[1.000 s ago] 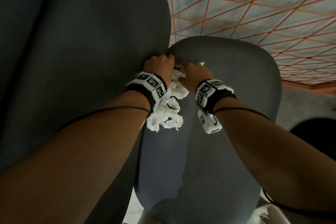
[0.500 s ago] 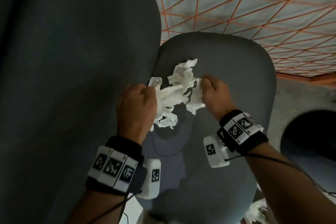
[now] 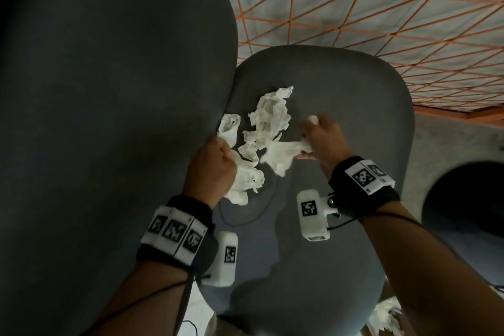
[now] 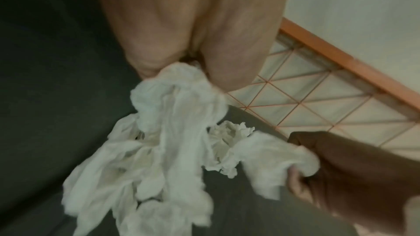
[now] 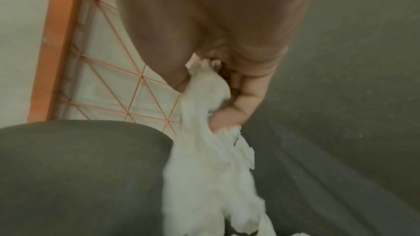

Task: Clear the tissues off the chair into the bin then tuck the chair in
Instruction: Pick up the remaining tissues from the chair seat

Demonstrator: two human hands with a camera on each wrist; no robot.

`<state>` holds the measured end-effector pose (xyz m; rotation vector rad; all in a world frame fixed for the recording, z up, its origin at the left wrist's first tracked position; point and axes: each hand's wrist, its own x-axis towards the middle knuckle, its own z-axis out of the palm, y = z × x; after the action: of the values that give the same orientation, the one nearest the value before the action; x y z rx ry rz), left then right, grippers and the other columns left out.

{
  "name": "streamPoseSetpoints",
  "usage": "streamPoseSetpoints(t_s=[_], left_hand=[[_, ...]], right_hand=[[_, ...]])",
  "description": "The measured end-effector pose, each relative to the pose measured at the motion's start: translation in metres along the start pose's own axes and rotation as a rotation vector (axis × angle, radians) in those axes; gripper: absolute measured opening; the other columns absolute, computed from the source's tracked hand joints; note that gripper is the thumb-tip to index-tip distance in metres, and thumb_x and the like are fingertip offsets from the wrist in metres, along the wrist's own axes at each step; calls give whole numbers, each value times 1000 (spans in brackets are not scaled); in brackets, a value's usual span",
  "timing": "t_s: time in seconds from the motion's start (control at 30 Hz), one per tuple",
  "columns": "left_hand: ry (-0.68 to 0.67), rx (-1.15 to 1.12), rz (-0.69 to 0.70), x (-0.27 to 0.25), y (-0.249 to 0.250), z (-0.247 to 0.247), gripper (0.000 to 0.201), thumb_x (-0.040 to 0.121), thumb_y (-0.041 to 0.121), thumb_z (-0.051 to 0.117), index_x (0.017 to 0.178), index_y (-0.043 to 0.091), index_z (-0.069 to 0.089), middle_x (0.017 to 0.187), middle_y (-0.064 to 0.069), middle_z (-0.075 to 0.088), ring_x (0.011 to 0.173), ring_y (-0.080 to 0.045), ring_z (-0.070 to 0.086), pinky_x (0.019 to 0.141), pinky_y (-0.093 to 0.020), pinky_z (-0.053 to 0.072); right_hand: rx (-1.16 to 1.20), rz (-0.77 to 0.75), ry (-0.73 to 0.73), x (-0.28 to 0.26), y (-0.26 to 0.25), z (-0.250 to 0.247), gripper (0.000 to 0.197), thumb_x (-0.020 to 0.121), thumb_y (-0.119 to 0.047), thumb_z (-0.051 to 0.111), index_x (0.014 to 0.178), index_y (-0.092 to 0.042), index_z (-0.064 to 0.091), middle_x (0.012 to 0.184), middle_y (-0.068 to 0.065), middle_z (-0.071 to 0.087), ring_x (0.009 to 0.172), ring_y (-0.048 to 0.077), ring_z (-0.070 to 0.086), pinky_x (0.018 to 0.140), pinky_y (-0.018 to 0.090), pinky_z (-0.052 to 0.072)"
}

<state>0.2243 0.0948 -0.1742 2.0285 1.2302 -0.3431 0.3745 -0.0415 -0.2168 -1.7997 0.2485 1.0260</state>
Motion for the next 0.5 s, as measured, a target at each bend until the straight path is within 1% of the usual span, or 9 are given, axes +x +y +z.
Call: streamPoseSetpoints(t_s=[0.03,0.07,0.1,0.13,0.2,0.27,0.33,0.4,0.5], left_hand=[[5,35,12,7,6,1,15,87,6,44,98,12,54,94,-6,63,95,-32,62,76,-35,47],[10,88,15,15,13,3,17,91,11,46,106,12,53,99,-8,63,99,-33,61,77,-34,44],[14,147,15,23,18,6,23,94,16,47,116,11,51,108,-12,62,106,-33,59,79,-34,43],[4,208,5,31,22,10,30,96,20,48,124,9,48,118,-14,60,113,-34,57,83,-35,43],[-20,324,-26,46,24,19,40,97,23,52,133,8,44,130,-17,56,121,-37,54,92,-40,45],[-34,396,-40,56,23,25,39,95,23,55,131,9,48,130,-18,57,120,-38,55,91,-41,47],[-33,408,-26,61,20,28,29,95,21,54,122,11,59,123,-17,61,114,-36,59,84,-39,49],[3,366,9,59,19,26,25,94,20,50,112,11,65,114,-16,66,106,-36,62,80,-38,50],[50,248,82,46,20,18,26,97,21,43,109,10,63,108,-13,67,106,-34,60,78,-32,40]], right_hand=[[-129,-55,32,7,2,4,10,89,-24,52,89,-15,50,79,5,54,63,22,57,56,32,50],[-243,-115,49,12,3,7,13,90,-26,52,97,-15,52,83,5,55,67,21,55,59,30,44],[-332,-173,46,16,4,11,19,92,-26,51,107,-15,51,87,4,56,72,20,54,62,29,41],[-401,-222,28,18,4,16,25,93,-25,51,116,-16,49,91,3,57,74,19,55,65,28,40],[-510,-284,-39,22,4,24,34,91,-30,55,123,-27,44,96,2,61,74,19,60,66,27,44],[-650,-295,-57,27,5,31,40,86,-40,58,123,-37,42,102,5,64,81,26,66,73,34,54],[-810,-283,-24,32,5,33,40,86,-40,55,125,-35,47,106,9,67,91,34,66,82,44,55],[-875,-288,23,32,2,29,34,90,-38,50,122,-26,54,109,12,67,98,37,64,84,45,54],[-696,-321,29,28,2,16,33,92,-39,49,115,-18,58,102,11,68,95,33,63,81,38,51]])
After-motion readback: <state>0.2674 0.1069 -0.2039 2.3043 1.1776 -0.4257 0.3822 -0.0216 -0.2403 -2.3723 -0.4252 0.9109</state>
